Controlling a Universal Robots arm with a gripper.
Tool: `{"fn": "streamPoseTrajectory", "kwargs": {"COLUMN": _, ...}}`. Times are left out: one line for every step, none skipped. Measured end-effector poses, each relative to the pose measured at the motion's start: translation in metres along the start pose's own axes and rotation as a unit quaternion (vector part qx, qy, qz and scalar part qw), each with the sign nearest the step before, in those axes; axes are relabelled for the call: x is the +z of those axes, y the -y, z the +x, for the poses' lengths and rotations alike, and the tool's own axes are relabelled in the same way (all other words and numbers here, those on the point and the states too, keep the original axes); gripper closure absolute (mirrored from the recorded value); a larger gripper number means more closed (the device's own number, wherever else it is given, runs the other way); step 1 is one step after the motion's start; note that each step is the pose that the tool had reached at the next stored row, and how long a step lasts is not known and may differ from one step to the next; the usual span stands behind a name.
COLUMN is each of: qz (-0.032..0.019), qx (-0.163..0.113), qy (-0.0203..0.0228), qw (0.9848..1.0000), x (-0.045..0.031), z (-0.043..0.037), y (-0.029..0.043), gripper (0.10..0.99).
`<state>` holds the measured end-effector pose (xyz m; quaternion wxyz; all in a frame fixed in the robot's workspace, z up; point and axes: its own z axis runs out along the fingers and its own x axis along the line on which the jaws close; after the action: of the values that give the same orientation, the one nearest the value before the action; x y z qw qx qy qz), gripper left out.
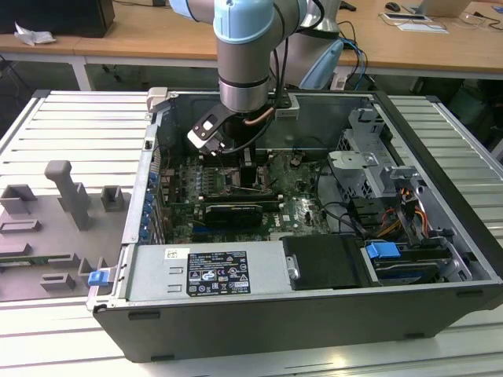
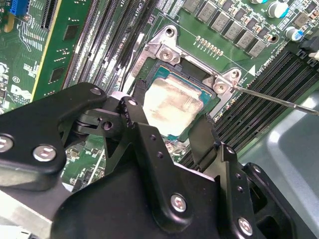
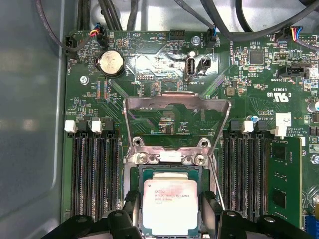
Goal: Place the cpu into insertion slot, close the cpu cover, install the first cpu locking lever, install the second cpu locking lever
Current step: 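Place the cpu into insertion slot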
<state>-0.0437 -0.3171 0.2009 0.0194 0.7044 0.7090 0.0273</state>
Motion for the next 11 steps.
{"fn": "streamPoseTrajectory", "kwargs": {"qz": 0.0000, "qx": 0.000, "qy": 0.0000, "qw": 1.0000, "x": 0.0000, "z": 0.0000, "y": 0.0000, "gripper": 0.475}}
{"fn": "streamPoseTrajectory", "kwargs": {"qz": 0.0000, "qx": 0.000, "qy": -0.0001, "qw": 1.0000, "x": -0.0001, "z": 0.0000, "y": 0.0000, "gripper": 0.475}}
{"fn": "streamPoseTrajectory", "kwargs": {"qz": 0.0000, "qx": 0.000, "qy": 0.0000, "qw": 1.0000, "x": -0.0007, "z": 0.0000, "y": 0.0000, "gripper": 0.475}}
{"fn": "streamPoseTrajectory", "kwargs": {"qz": 0.0000, "qx": 0.000, "qy": 0.0000, "qw": 1.0000, "x": -0.0019, "z": 0.0000, "y": -0.0001, "gripper": 0.475}}
{"fn": "streamPoseTrajectory", "kwargs": {"qz": 0.0000, "qx": 0.000, "qy": 0.0000, "qw": 1.0000, "x": -0.0031, "z": 0.0000, "y": -0.0002, "gripper": 0.475}}
{"fn": "streamPoseTrajectory", "kwargs": {"qz": 0.0000, "qx": 0.000, "qy": 0.0000, "qw": 1.0000, "x": -0.0053, "z": 0.0001, "y": -0.0003, "gripper": 0.475}}
{"fn": "streamPoseTrajectory", "kwargs": {"qz": 0.0000, "qx": 0.000, "qy": 0.0001, "qw": 1.0000, "x": -0.0088, "z": 0.0001, "y": -0.0006, "gripper": 0.490}}
{"fn": "streamPoseTrajectory", "kwargs": {"qz": 0.0000, "qx": 0.000, "qy": 0.0004, "qw": 1.0000, "x": -0.0109, "z": 0.0001, "y": -0.0007, "gripper": 0.490}}
{"fn": "streamPoseTrajectory", "kwargs": {"qz": 0.0000, "qx": 0.000, "qy": 0.0004, "qw": 1.0000, "x": -0.0121, "z": 0.0001, "y": -0.0008, "gripper": 0.678}}
{"fn": "streamPoseTrajectory", "kwargs": {"qz": 0.0000, "qx": 0.000, "qy": 0.0006, "qw": 1.0000, "x": -0.0126, "z": 0.0002, "y": -0.0009, "gripper": 0.678}}
{"fn": "streamPoseTrajectory", "kwargs": {"qz": 0.0000, "qx": 0.000, "qy": 0.0007, "qw": 1.0000, "x": -0.0129, "z": 0.0002, "y": -0.0009, "gripper": 0.737}}
